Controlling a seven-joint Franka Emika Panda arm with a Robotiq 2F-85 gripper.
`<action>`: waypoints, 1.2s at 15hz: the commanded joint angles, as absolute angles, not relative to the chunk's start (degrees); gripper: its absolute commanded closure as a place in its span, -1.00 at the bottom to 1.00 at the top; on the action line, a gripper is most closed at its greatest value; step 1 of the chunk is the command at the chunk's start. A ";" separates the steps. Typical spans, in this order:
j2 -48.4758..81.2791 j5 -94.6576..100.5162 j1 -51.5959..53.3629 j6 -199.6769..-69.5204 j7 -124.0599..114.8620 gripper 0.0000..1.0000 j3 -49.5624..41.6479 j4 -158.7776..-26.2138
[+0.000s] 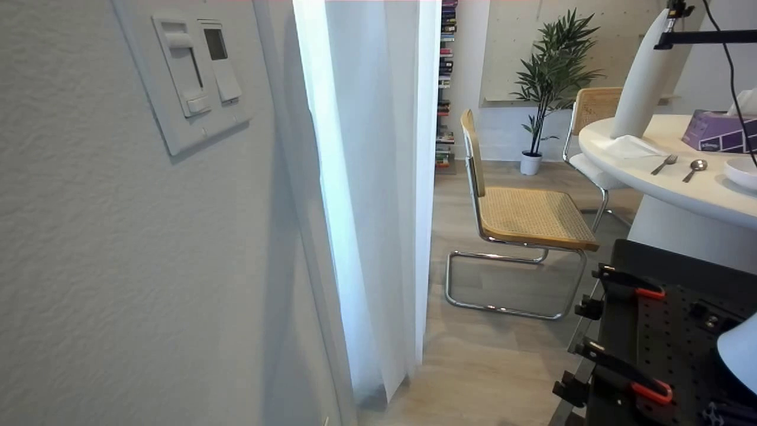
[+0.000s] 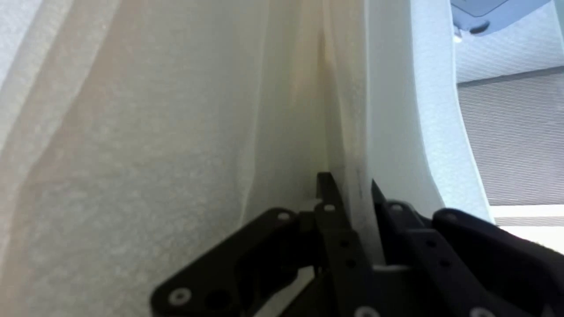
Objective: Open the curtain.
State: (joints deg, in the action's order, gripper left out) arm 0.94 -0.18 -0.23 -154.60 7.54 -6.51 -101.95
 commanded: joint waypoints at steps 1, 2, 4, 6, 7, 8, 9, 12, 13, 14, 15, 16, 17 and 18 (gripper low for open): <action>11.00 1.36 -3.31 -146.14 4.25 0.92 -6.97 -87.49; 13.13 1.76 -4.14 -143.74 3.49 0.92 -7.46 -84.04; 16.97 2.73 -5.93 -138.71 3.13 0.92 -8.72 -77.47; 20.82 3.59 -7.92 -134.03 3.92 0.92 -9.93 -70.89; 22.66 4.02 -8.85 -132.41 3.78 0.92 -10.52 -67.76; 24.59 3.94 -9.87 -130.72 3.94 0.92 -10.87 -64.63; 26.36 4.05 -10.71 -129.03 3.44 0.92 -11.35 -61.66; 32.15 2.79 -12.77 -124.48 1.79 0.92 -12.98 -52.50; 33.95 2.81 -13.39 -122.84 0.97 0.92 -13.31 -49.61; 35.82 2.74 -13.94 -121.30 0.07 0.92 -13.77 -46.64; 37.69 2.72 -14.54 -119.64 -0.74 0.92 -14.16 -43.65; 39.55 2.69 -15.21 -117.98 -1.73 0.92 -14.56 -40.65; 41.25 2.50 -15.91 -116.47 -2.51 0.92 -14.84 -37.69; 42.96 2.32 -16.72 -114.68 -3.47 0.92 -14.98 -34.62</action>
